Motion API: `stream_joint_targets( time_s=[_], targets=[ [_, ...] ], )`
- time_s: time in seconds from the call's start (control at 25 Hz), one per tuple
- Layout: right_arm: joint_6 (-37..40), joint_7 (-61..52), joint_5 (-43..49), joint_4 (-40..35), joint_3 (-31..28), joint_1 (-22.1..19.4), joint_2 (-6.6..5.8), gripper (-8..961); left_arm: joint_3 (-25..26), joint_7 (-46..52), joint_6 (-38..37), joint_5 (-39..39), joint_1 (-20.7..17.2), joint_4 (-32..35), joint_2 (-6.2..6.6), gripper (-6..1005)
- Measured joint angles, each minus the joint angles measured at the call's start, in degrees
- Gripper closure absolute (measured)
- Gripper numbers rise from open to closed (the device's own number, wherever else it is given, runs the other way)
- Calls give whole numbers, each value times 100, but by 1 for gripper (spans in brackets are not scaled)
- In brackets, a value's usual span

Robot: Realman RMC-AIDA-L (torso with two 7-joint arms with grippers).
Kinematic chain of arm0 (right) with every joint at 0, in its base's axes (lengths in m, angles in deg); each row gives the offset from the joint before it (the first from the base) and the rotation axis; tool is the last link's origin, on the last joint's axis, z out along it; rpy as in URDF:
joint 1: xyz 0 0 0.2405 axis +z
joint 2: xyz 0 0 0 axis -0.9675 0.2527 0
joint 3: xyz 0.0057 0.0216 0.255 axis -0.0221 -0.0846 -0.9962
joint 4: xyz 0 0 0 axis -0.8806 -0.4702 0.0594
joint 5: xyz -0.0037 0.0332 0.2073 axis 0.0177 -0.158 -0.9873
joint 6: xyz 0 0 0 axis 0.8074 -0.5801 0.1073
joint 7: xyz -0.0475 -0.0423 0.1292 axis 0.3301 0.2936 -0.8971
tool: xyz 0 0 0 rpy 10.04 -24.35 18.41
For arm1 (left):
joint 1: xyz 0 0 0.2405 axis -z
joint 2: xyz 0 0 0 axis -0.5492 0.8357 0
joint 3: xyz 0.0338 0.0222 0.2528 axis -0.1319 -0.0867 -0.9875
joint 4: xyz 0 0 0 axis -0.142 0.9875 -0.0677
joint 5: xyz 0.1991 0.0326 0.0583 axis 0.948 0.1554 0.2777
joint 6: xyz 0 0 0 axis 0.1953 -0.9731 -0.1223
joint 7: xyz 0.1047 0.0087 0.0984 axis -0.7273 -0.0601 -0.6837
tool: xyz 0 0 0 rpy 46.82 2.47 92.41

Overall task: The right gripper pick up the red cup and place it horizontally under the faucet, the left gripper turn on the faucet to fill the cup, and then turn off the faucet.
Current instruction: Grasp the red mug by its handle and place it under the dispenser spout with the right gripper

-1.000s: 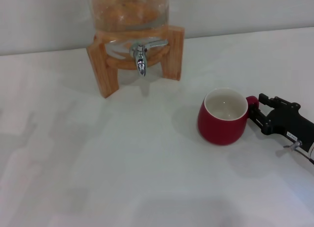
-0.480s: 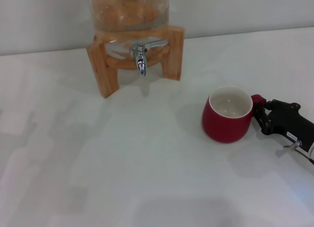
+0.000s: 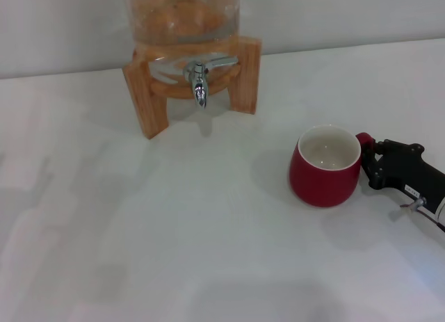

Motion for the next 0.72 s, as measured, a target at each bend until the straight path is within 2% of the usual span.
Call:
stream_joint_targets(
  time_s=[0.72],
  targets=[
    [7, -42, 36, -55, 3, 135, 15, 851, -18, -14, -1, 0, 35, -6, 0, 146]
  ],
)
